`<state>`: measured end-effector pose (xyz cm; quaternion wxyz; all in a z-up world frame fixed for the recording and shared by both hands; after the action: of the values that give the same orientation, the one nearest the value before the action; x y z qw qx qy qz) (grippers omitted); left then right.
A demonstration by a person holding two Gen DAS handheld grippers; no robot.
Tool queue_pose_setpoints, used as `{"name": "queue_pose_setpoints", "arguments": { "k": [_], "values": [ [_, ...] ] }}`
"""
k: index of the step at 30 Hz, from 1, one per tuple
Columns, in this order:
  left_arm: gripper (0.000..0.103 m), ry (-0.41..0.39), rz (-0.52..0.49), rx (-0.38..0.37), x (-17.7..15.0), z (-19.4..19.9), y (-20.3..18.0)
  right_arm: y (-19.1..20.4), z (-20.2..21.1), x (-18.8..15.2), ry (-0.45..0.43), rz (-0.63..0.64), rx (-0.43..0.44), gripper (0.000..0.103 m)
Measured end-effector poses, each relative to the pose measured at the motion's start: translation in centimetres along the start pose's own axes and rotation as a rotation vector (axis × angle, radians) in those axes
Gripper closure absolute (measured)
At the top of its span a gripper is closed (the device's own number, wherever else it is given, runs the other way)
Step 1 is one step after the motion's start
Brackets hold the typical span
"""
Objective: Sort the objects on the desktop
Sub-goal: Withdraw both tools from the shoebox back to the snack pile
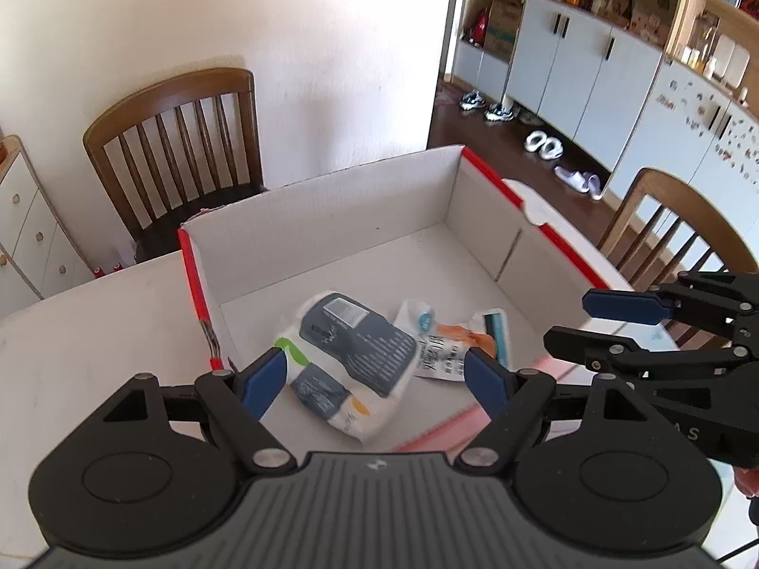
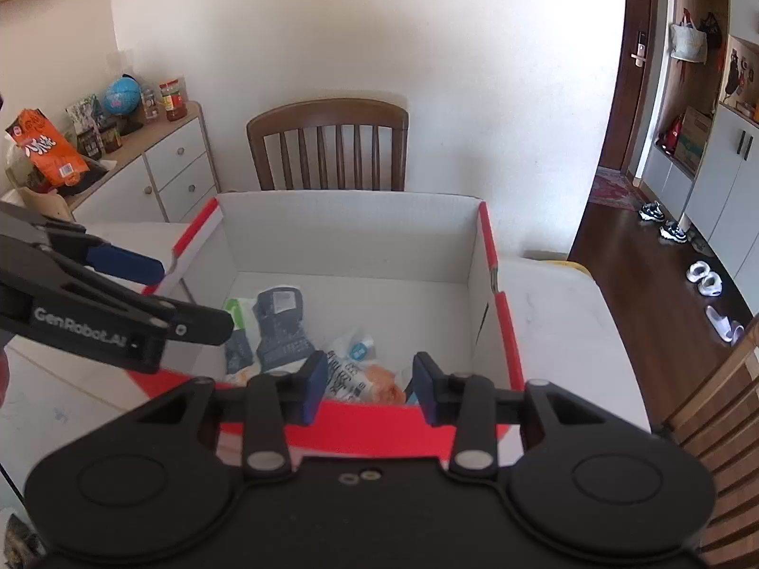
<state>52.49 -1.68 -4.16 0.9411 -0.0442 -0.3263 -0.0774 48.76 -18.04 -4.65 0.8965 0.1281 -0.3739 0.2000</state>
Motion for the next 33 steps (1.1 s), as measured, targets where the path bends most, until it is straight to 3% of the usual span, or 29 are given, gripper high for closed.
{"name": "queue_pose_setpoints", "arguments": {
  "k": [17, 29, 33],
  "values": [
    [0.022, -0.116, -0.032, -0.063, -5.4, 9.9, -0.8, 4.4, 7.0, -4.9, -0.016, 0.000, -0.010, 0.062],
    [0.022, -0.176, -0.034, -0.079, -11.1, 14.8, -0.1, 8.6, 10.1, -9.4, -0.010, 0.012, -0.007, 0.061],
    [0.022, -0.179, -0.039, -0.083, -13.9, 15.6, 0.3, 10.6, 10.6, -11.0, -0.008, 0.061, 0.001, 0.051]
  ]
}}
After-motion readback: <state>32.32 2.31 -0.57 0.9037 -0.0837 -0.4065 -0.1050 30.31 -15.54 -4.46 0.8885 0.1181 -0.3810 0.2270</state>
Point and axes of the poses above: each gripper's, at about its wrist camera, not at the fingertips, and z roughly against the way its jaws point, y to its left, x to its top, the point moved 10 cm from there along -z, roughly the way its jaws point, and after that the axes turned 2 degrees about x, right-handed, at the moved point
